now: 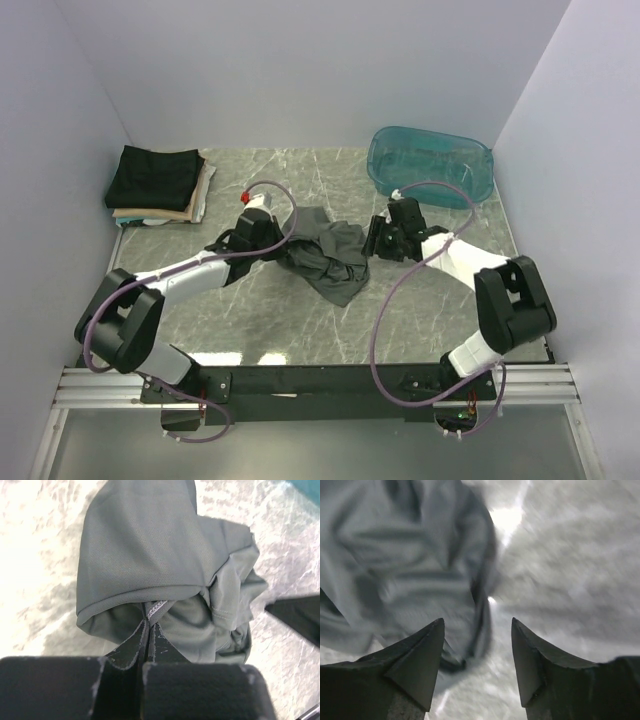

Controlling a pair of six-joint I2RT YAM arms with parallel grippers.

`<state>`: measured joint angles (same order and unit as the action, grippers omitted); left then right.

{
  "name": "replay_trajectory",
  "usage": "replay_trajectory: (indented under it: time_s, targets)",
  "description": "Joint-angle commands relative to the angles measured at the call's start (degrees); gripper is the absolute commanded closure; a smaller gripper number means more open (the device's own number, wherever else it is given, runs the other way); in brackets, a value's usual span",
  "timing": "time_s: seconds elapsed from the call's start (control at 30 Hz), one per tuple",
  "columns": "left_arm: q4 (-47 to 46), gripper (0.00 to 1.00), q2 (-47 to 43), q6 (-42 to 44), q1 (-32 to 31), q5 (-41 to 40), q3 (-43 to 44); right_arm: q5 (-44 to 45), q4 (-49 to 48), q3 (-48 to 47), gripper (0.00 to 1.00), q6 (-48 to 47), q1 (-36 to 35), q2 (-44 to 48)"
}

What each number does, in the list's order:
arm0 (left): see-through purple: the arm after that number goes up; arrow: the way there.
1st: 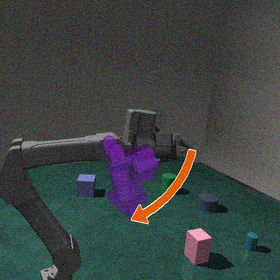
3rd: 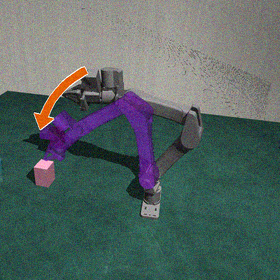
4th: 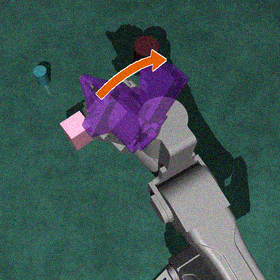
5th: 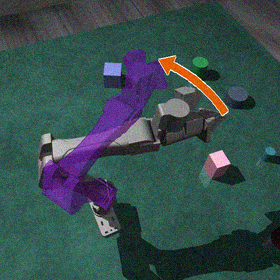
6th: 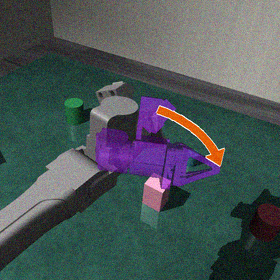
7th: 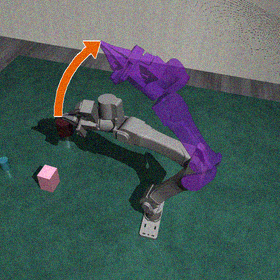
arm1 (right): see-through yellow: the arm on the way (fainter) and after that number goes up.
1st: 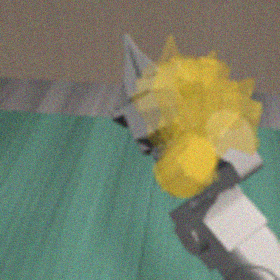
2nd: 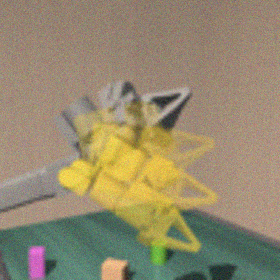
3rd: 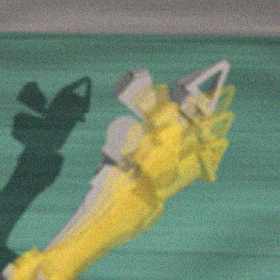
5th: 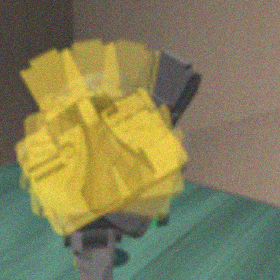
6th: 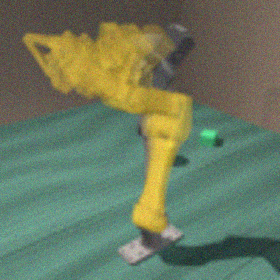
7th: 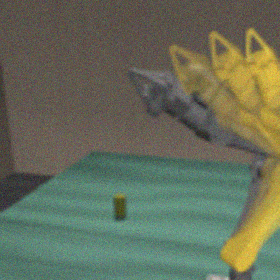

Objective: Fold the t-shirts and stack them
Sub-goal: Flatten the tshirt out

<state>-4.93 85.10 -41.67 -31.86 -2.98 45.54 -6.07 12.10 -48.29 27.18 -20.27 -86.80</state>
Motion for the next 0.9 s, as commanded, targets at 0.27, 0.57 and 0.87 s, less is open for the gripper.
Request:
replay_trajectory:
  time_s: [0.27, 0.57, 0.87]
  targets:
    - [-0.6, 0.99, -3.5, -0.7, -0.3, -1.5, -3.0, -4.1, -6.5, -9.3, 0.4, 2.6, -0.5, -10.3]
    - [-0.2, 0.99, -3.4, -0.9, -0.3, -2.4, -2.9, -5.5, -6.7, -9.8, 1.0, 2.9, -1.1, -10.6]
    - [10.0, 0.99, -12.4, -1.0, -0.3, -14.9, 0.2, 3.6, -0.2, -11.4, 1.0, 0.1, -1.0, 6.2]
